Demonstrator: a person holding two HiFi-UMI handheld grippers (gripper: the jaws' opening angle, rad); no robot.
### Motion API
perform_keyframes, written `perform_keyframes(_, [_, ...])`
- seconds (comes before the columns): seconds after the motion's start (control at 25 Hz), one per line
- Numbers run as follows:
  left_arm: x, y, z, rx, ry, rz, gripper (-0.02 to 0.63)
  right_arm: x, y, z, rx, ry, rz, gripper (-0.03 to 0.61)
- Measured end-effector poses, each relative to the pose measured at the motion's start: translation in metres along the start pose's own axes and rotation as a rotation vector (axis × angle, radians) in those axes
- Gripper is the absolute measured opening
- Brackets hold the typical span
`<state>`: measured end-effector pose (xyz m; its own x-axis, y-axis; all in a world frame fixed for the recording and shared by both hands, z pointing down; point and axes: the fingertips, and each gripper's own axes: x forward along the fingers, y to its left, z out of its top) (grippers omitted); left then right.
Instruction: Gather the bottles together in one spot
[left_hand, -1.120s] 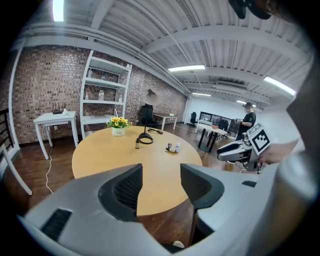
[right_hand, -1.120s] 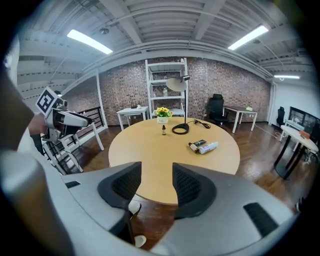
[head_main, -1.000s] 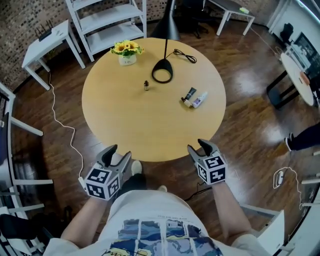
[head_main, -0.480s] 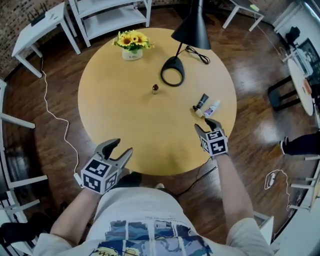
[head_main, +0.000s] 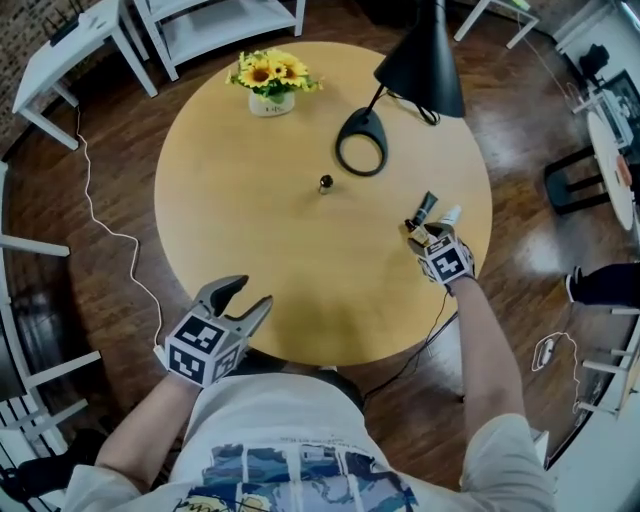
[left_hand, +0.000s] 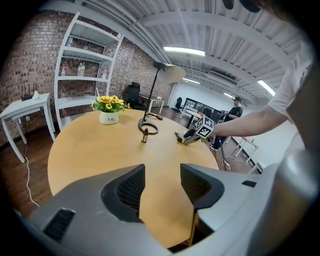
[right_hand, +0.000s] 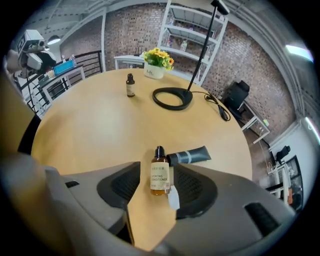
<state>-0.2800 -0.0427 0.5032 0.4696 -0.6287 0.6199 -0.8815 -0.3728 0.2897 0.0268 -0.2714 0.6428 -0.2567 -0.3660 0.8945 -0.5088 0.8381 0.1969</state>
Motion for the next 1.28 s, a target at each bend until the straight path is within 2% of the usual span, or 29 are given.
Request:
perform_keyframes(0.28, [0.018, 0.007, 0.0, 0.004, 0.022, -0.035, 0.216, 0.027, -0.008, -0.014, -0.002, 0.12, 0.04, 0.193])
perform_keyframes(0.52, [0.027, 0.007, 0.001, 0.012, 0.032, -0.058, 0.216, 0.027, -0.001, -0.012, -0.05, 0.133, 0.016, 0.156])
perform_keyframes(0.64, [0.03, 0.006, 0.005, 0.017, 0.029, -0.073, 0.216, 0.018, 0.006, -0.009, -0.01, 0.107, 0.0, 0.155])
perform_keyframes(0.76, [0.035, -0.005, 0.017, 0.01, 0.005, -0.115, 0.216, -0.009, 0.018, 0.008, 0.083, 0.004, -0.014, 0.155])
perform_keyframes(0.88, [0.043, -0.023, 0.04, 0.002, -0.03, -0.188, 0.215, -0.045, 0.041, 0.038, 0.174, -0.172, -0.015, 0.155])
perform_keyframes(1.04, [0.055, -0.062, 0.082, 0.038, -0.03, -0.332, 0.215, -0.104, 0.079, 0.073, 0.195, -0.381, -0.008, 0.155])
perform_keyframes(1.16, [0.061, -0.097, 0.105, 0.177, 0.044, -0.437, 0.215, -0.145, 0.105, 0.087, 0.153, -0.491, 0.015, 0.154])
perform_keyframes(1.28, [0.068, -0.123, 0.12, 0.308, 0.143, -0.492, 0.213, -0.177, 0.12, 0.092, 0.106, -0.569, 0.035, 0.155])
